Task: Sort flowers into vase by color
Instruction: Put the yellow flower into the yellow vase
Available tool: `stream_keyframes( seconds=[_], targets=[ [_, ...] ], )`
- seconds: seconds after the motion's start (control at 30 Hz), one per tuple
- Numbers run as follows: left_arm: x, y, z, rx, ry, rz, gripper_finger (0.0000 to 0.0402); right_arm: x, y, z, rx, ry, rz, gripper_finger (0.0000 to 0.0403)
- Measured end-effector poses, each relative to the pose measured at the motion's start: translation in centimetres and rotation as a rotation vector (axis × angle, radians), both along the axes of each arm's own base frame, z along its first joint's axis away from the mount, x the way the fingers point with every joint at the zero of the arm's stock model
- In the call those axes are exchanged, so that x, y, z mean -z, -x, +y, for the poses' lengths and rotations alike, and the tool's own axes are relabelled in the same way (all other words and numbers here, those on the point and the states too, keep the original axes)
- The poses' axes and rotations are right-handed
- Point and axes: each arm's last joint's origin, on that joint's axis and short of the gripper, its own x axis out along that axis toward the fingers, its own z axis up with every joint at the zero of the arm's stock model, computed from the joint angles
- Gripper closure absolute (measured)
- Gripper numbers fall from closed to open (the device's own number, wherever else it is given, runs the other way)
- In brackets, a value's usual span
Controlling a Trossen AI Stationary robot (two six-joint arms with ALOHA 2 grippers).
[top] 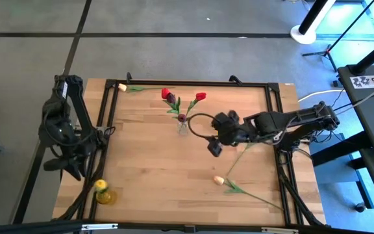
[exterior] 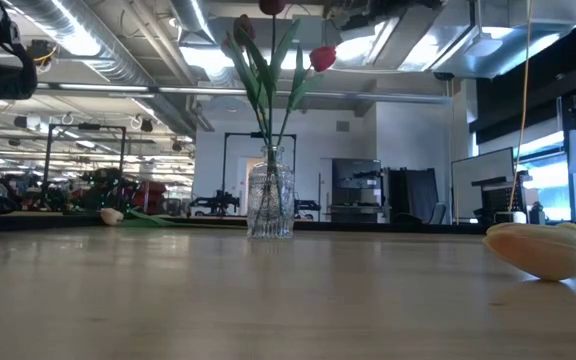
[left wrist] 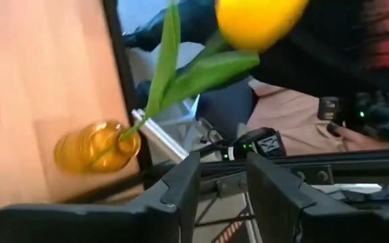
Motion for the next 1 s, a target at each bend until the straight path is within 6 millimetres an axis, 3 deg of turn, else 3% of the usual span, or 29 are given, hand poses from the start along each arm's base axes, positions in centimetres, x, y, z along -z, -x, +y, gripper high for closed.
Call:
stream_keyframes(
  seconds=[0.1, 0.23, 0.33, 0.5, 0.73, 0.87, 1.0],
  targets=[
    [0.1, 0.2, 0.3, -0.009, -0.015, 0.085, 0.03, 1.2, 1.7, -0.3, 0.178, -0.139, 0.16, 0.012],
    [-1.1, 0.6, 1.5, -0.052, -0.017, 0.157, 0.0315, 2.7, 4.5, -0.9, 0.614, -0.298, 0.34, 0.012],
    [-2.8, 0.6, 3.1, -0.202, -0.06, 0.013, 0.0326, 4.7, 5.7, -1.4, 0.878, -0.34, 0.423, 0.012],
    [-3.9, -0.2, 4.2, -0.524, -0.155, -0.281, 0.0331, 10.5, 6.8, -3.9, 1.052, -0.354, 0.543, 0.0136],
    [-1.6, -2.0, 1.9, -0.777, -0.267, -0.353, 0.0331, 18.1, 10.0, -7.4, 1.285, -0.397, 0.602, 0.0177],
    [0.4, -3.8, 0.5, -0.905, -0.273, -0.353, 0.0332, 20.9, 11.5, -8.9, 1.389, -0.433, 0.598, 0.0191],
    [1.5, -5.8, 0.4, -0.999, -0.27, -0.346, 0.0332, 23.3, 12.3, -10.1, 1.457, -0.538, 0.512, 0.0204]
  ],
)
